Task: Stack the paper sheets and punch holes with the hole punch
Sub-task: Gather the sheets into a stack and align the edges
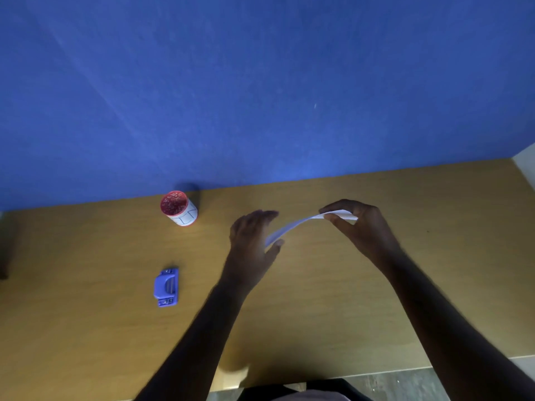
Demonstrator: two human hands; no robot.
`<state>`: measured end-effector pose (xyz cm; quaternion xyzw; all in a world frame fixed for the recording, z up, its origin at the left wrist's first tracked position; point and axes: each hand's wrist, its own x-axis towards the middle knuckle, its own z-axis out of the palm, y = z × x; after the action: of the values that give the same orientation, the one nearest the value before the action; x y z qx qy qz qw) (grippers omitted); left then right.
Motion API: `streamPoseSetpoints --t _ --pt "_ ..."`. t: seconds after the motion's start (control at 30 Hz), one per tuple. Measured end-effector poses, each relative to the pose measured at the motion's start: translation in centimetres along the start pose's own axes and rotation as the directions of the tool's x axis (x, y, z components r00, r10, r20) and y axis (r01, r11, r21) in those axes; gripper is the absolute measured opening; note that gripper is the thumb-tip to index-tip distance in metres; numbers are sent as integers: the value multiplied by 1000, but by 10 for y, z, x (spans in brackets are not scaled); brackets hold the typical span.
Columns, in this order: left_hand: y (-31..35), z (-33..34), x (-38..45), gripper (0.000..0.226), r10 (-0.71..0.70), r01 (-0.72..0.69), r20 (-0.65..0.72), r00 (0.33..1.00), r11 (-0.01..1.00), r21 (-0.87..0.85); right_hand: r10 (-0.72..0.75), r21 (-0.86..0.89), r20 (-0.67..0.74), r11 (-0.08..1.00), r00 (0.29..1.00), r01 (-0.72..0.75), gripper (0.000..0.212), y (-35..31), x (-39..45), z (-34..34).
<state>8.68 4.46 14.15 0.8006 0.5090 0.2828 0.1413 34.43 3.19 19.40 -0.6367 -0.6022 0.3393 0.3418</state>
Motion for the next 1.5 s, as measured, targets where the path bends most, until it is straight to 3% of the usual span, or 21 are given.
streamPoseSetpoints --t 0.17,0.3,0.4,0.53,0.6,0.67,0.73,0.8,0.9,1.03,1.5 --pt "18 -3 6 19 -39 47 83 996 994 -94 -137 -92 29 986 990 139 21 -16 3 -5" --pt "21 -8 5 20 -174 211 190 966 958 -195 -212 -168 -67 966 975 198 24 -14 7 -7" --pt "21 -14 3 23 -225 291 233 946 906 -307 -212 -205 -144 962 966 181 54 -4 9 -10" --pt "20 -19 1 22 -315 395 248 916 819 -416 11 -67 -312 997 950 -34 107 10 4 -10" --pt "18 -19 -1 20 -367 448 257 894 759 -473 138 114 -302 988 943 -107 116 18 3 -6" --pt "13 -18 -2 18 -403 484 270 874 688 -541 140 366 -217 929 966 -53 100 27 4 -1" --pt "11 -18 -3 19 -401 498 301 865 621 -606 133 539 -137 841 982 -38 66 24 0 5" --pt "11 -18 -4 24 -387 505 331 861 570 -648 157 640 -81 765 984 -69 43 19 -8 14" --pt "11 -18 -5 25 -384 499 328 863 542 -676 153 676 -70 734 986 -66 29 17 -15 27" --pt "10 -17 -5 19 -418 518 320 850 550 -655 168 617 -122 785 978 -58 21 10 -14 35" --pt "-4 -7 -18 19 -462 602 392 796 534 -594 235 500 -77 850 969 -166 25 30 -20 52"
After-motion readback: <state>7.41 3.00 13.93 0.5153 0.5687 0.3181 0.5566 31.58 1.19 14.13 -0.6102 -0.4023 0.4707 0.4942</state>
